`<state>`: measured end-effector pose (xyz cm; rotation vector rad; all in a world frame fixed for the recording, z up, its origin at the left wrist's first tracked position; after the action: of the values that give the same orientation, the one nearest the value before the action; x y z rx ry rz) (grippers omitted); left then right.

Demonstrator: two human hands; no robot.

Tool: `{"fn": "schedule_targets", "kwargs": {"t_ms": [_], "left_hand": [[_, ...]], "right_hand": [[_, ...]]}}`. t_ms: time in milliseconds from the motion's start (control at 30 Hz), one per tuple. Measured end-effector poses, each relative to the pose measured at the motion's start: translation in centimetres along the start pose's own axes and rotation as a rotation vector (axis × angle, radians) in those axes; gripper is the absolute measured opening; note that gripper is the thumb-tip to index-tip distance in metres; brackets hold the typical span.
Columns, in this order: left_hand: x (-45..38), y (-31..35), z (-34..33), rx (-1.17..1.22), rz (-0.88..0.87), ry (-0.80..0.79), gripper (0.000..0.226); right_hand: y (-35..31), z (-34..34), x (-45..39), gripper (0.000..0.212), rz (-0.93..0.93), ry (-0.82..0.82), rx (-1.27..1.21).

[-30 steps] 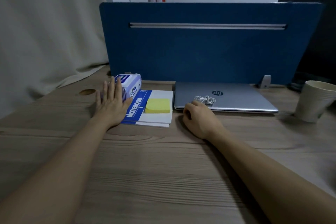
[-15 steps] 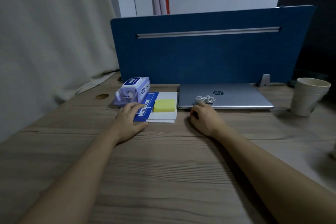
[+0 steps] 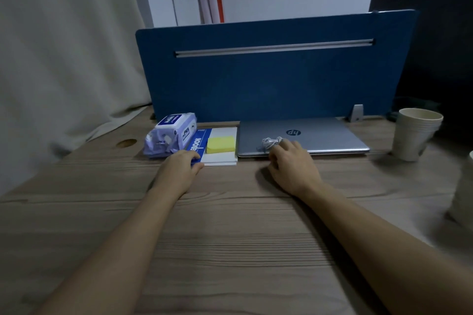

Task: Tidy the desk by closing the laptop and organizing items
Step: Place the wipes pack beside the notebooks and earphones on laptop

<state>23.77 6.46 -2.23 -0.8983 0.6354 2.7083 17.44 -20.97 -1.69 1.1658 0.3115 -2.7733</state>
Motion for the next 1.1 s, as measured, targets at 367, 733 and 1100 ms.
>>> {"fn": "schedule_targets", "kwargs": {"t_ms": [367,733,1100], "left_hand": [[-2.0,0.6,-1.5,-0.157,0.093,0.010,0.036],[-1.8,0.9,-1.0,-0.163,0.128,-0.052,0.038],[-2.2,-0.3,-1.4,-0.112,0.139,-0.036,0.043]], "right_hand": [[2.8,-2.2,-2.6,0.048,-0.257,0.000,-0.002],[3.3,-3.6,-3.5,0.013,-0.126,0.122,-0.257],[-5.4,-7.1,-6.3,0.023,0.148,0.042,-0.220]]}}
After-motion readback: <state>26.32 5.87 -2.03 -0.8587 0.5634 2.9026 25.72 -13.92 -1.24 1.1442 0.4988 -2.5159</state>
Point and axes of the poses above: each hand's wrist, its own x-axis away from the middle knuckle, its own z-axis out of the back of the hand, y = z × x, the point moved 1 cm from there along -x, towards the middle knuckle, and after that the axes turned 13 degrees about y, right-handed, at the moved point
